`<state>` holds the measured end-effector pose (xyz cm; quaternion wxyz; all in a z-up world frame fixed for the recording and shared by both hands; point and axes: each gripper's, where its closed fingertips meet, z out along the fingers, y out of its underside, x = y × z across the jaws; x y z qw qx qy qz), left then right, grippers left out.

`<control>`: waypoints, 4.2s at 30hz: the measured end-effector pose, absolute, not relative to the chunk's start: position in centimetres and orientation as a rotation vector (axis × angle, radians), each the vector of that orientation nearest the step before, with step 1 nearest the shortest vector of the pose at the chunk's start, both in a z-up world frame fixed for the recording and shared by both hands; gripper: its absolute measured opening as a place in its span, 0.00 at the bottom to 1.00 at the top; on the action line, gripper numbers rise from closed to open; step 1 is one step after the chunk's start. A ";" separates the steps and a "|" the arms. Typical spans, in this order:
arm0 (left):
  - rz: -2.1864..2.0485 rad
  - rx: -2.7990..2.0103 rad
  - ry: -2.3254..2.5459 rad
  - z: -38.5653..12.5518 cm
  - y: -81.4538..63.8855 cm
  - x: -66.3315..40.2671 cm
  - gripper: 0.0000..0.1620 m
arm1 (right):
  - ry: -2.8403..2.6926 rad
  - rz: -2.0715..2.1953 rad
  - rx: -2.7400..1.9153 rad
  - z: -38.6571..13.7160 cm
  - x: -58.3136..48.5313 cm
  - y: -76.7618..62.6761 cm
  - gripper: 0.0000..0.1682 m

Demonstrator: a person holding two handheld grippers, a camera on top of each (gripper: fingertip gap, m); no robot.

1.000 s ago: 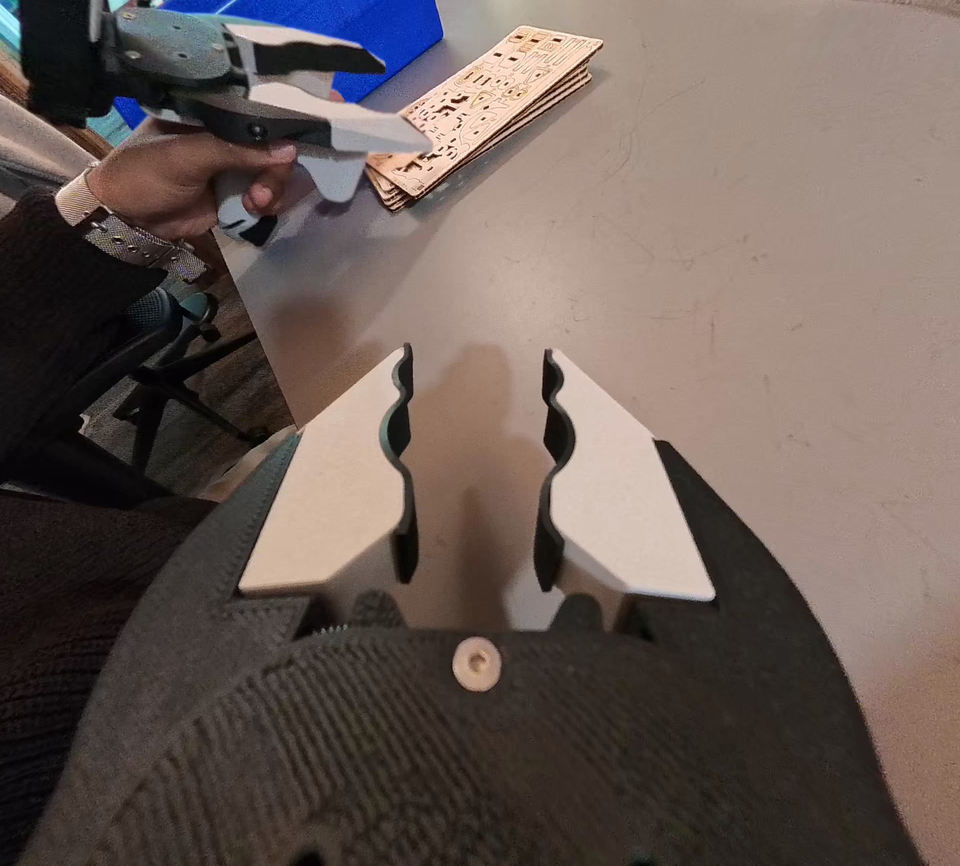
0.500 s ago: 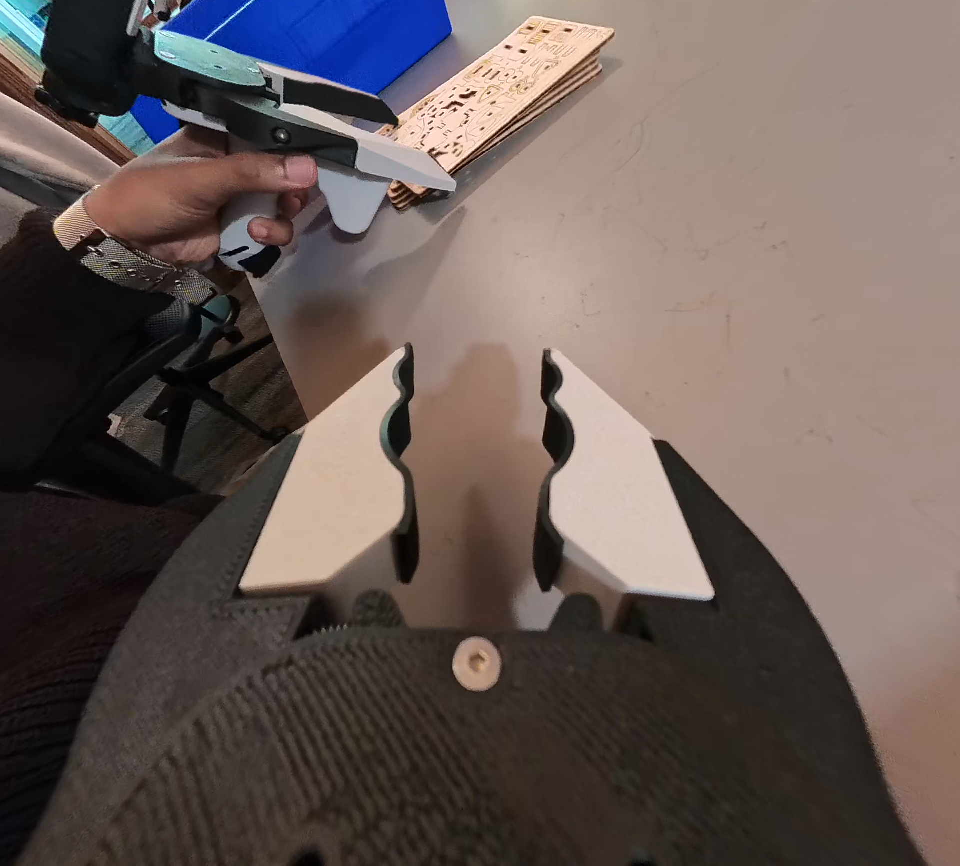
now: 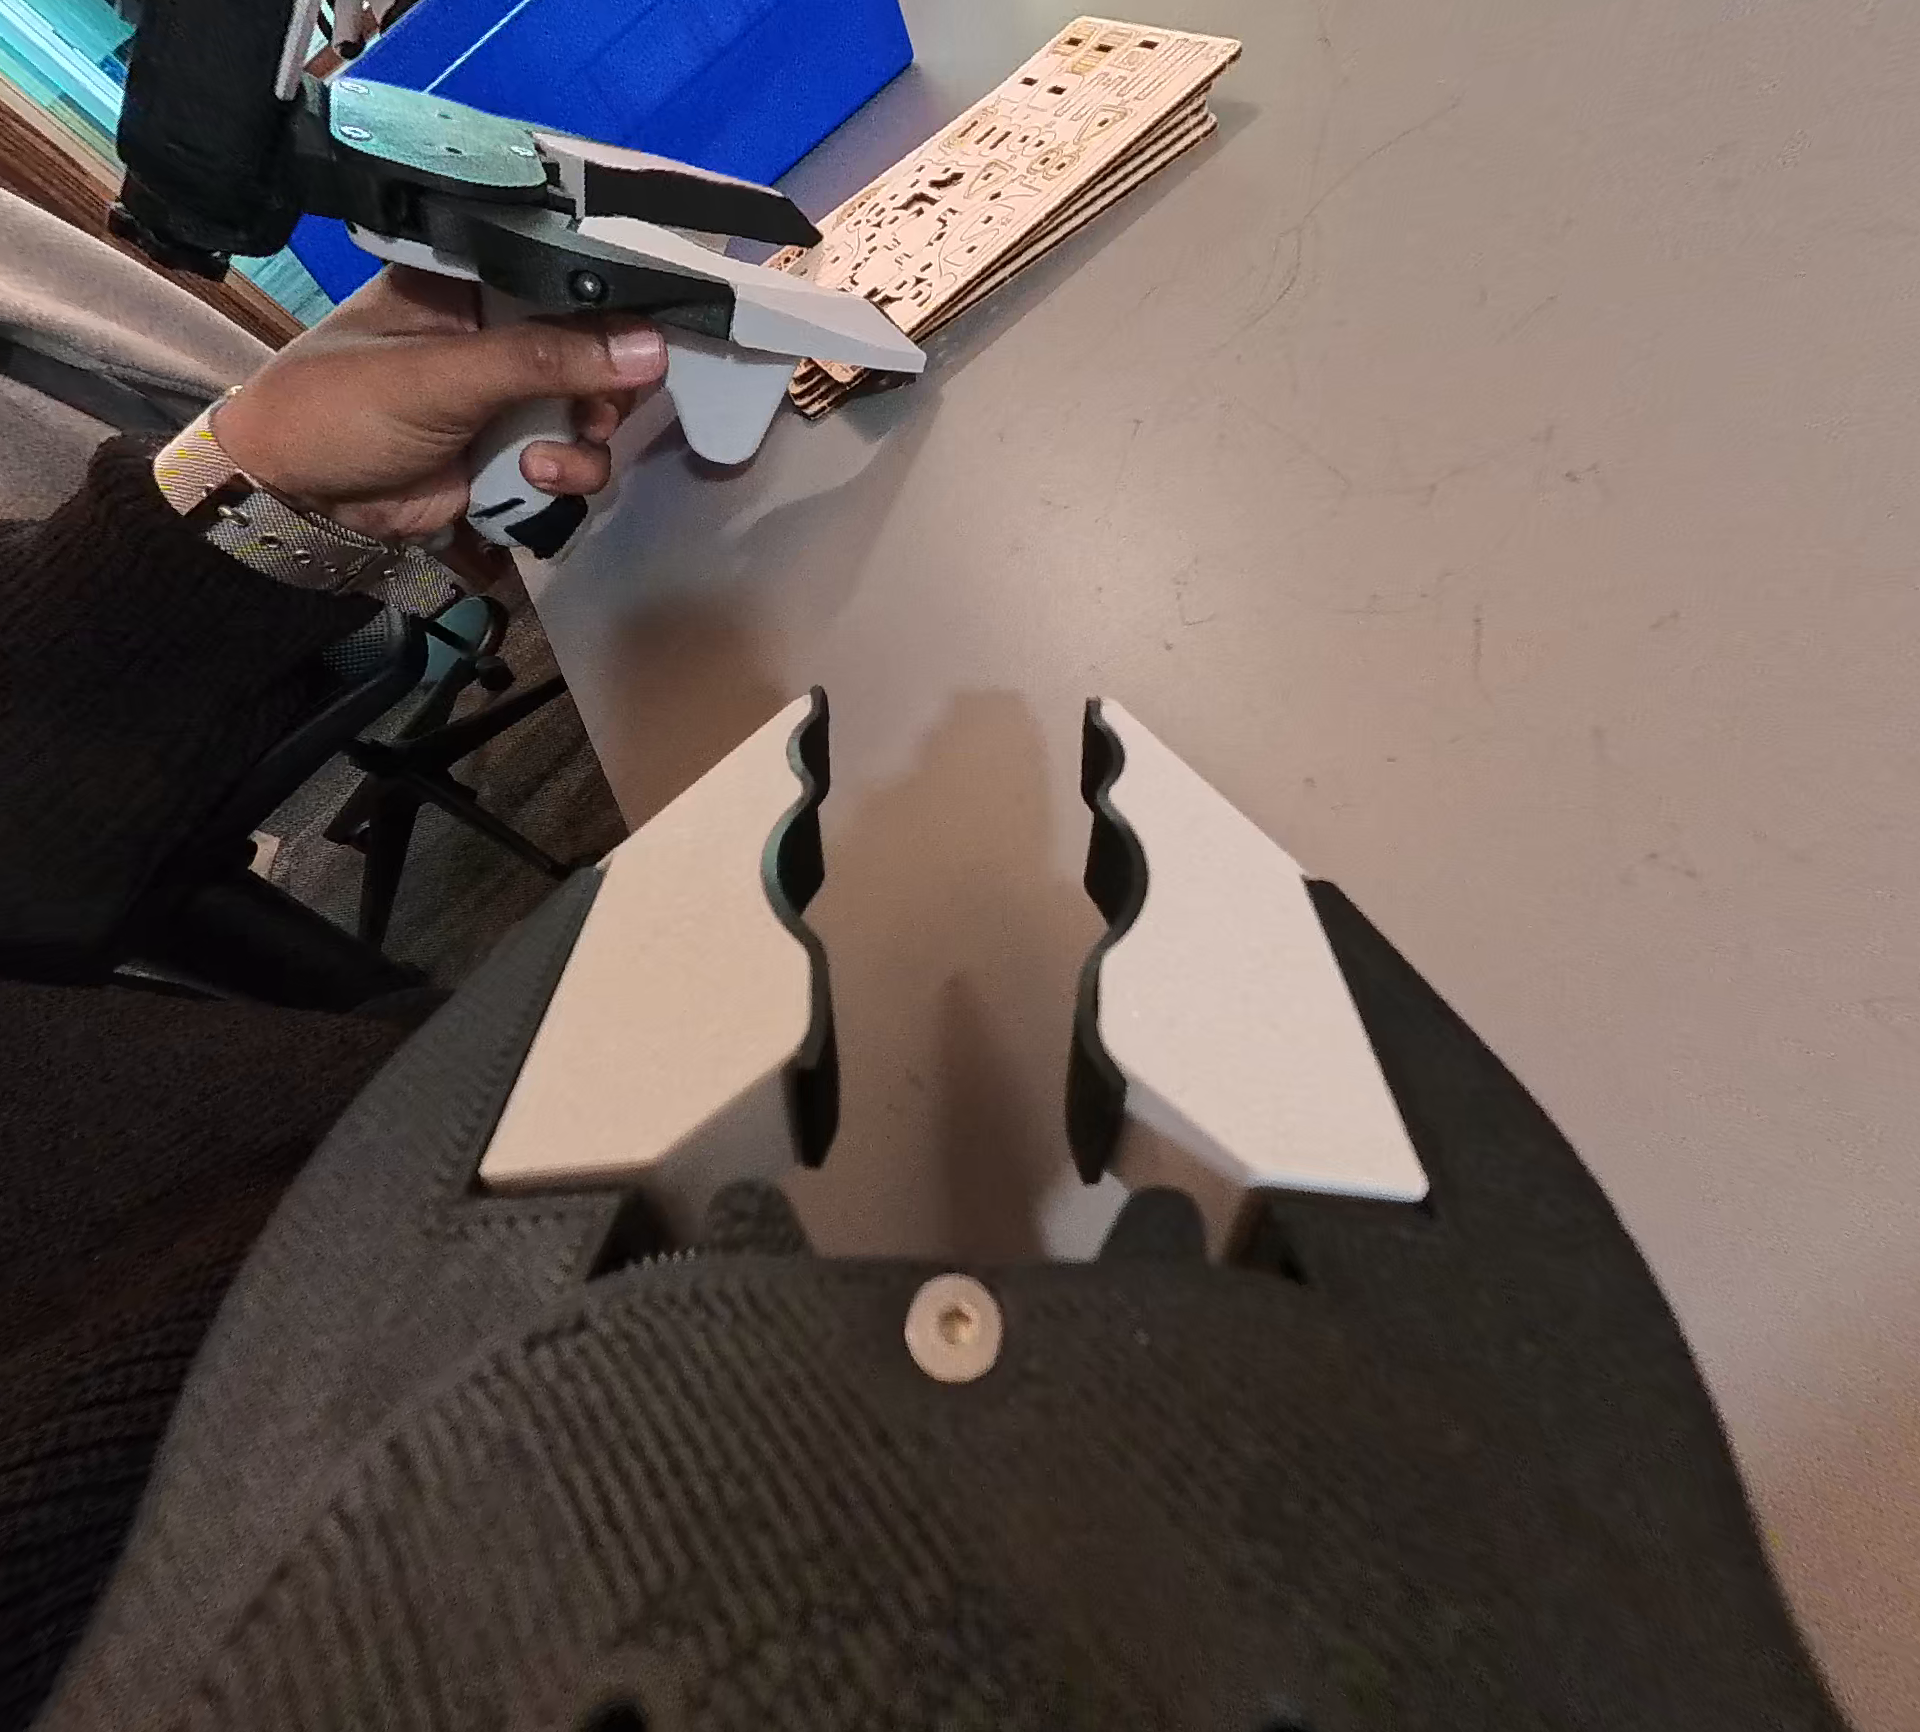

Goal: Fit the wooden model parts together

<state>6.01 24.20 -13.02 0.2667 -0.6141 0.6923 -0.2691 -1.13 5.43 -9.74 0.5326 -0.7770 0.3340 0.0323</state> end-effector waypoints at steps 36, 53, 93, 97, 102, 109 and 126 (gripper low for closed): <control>-1.149 -1.362 2.110 -8.8 12.8 3.2 0.59 | 0.343 -0.576 -2.097 -10.1 3.6 7.0 0.30; -1.508 -1.513 2.103 -8.3 9.6 2.2 0.59 | -0.096 -1.184 -2.062 -8.7 4.5 6.7 0.04; -2.307 -1.569 1.863 -4.9 13.3 3.0 0.01 | 0.060 -0.905 -1.866 -5.8 1.8 6.8 0.19; -2.248 -1.458 2.022 -5.4 11.7 1.9 0.01 | 0.234 -0.710 -1.785 -4.4 2.1 6.1 0.27; -2.207 -1.224 2.196 -5.1 9.5 0.1 0.01 | 0.338 -0.509 -1.769 -3.2 1.9 6.0 0.39; -2.122 -0.935 2.318 -4.9 7.6 -1.9 0.01 | 0.337 -0.287 -1.951 -4.6 0.6 6.1 0.38; -2.059 -0.800 2.294 -4.7 7.2 -2.3 0.03 | 0.205 -0.368 -2.047 -4.3 -0.1 5.3 0.16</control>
